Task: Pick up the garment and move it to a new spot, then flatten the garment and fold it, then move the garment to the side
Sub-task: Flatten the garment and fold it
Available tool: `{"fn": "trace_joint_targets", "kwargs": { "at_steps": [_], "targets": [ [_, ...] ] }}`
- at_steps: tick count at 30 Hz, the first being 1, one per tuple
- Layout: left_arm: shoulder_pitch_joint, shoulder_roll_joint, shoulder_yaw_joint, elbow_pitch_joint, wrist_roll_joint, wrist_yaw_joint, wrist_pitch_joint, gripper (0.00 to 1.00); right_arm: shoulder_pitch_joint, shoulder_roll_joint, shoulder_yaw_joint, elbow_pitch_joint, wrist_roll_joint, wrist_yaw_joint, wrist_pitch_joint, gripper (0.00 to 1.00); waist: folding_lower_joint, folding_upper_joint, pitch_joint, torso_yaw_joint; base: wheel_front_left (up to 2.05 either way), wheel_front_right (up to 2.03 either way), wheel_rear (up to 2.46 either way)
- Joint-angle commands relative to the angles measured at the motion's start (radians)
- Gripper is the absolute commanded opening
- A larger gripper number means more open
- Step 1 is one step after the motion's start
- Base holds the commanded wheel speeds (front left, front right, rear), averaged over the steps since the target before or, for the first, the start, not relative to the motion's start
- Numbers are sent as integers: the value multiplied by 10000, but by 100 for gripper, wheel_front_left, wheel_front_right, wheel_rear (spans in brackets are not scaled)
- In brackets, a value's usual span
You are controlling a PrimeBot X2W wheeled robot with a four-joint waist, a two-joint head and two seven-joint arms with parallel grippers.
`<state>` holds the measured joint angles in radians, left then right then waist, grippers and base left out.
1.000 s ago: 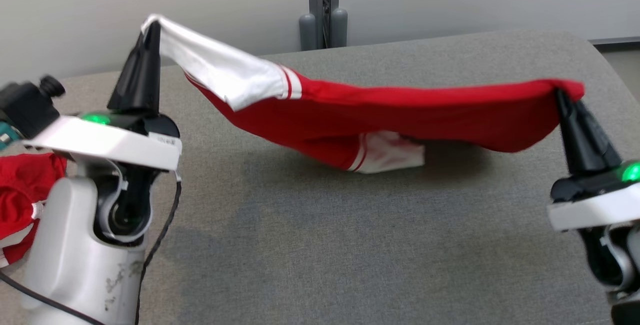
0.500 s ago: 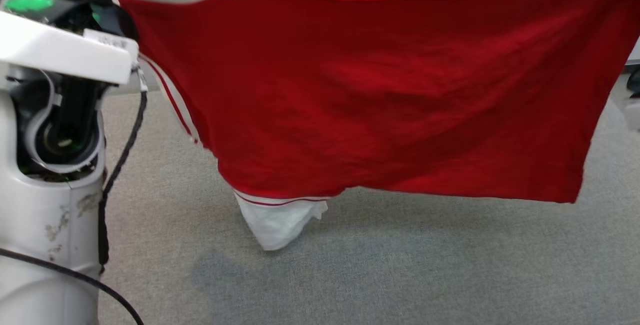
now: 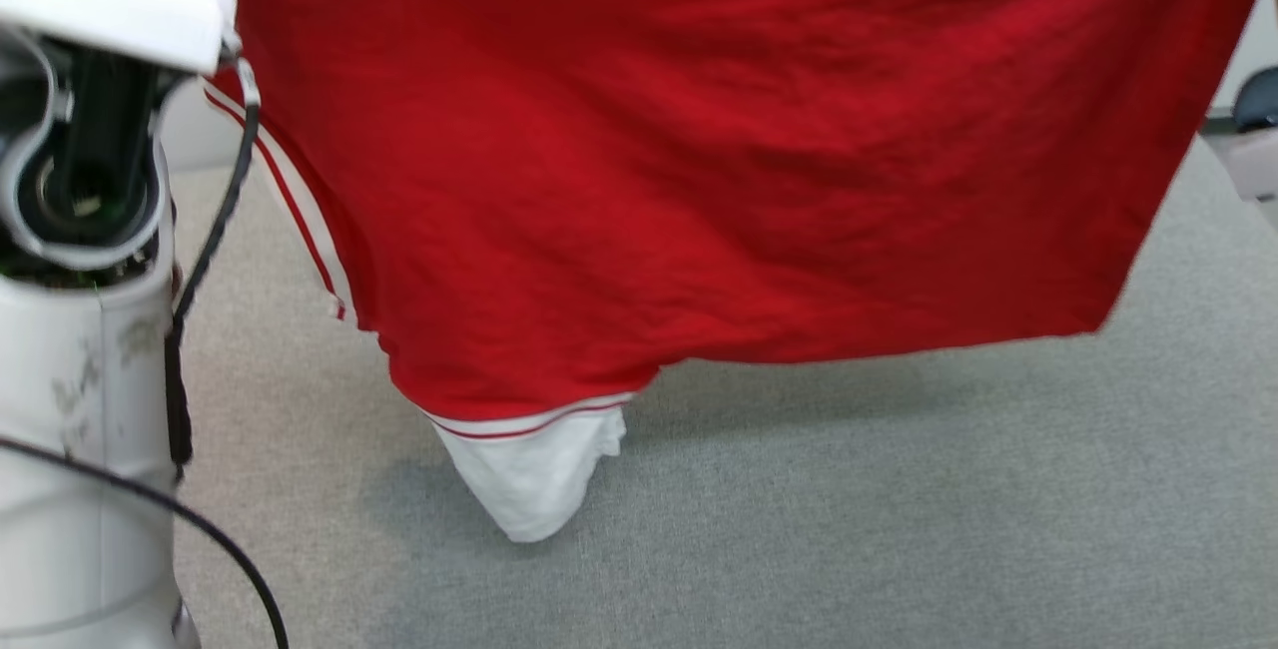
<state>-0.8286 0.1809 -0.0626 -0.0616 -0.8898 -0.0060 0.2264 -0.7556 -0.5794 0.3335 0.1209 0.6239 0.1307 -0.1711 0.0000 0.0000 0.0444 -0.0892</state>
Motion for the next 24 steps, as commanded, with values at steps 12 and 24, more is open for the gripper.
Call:
{"fn": "trace_joint_targets", "kwargs": {
  "at_steps": [12, 24],
  "targets": [
    [-5471, 406, -746, 5163, 2284, -542, -2166, 0, -5423, 1042, 2470, 4149, -110, 5, 18, 0, 0, 0, 3472, 250, 0, 0, 0],
    [-9791, 243, -1489, 8217, 3838, -1187, -4897, 0, -9714, 1757, 2450, 6962, -2069, 5, -949, 0, 0, 0, 6803, 577, 0, 0, 0]
  ]
}}
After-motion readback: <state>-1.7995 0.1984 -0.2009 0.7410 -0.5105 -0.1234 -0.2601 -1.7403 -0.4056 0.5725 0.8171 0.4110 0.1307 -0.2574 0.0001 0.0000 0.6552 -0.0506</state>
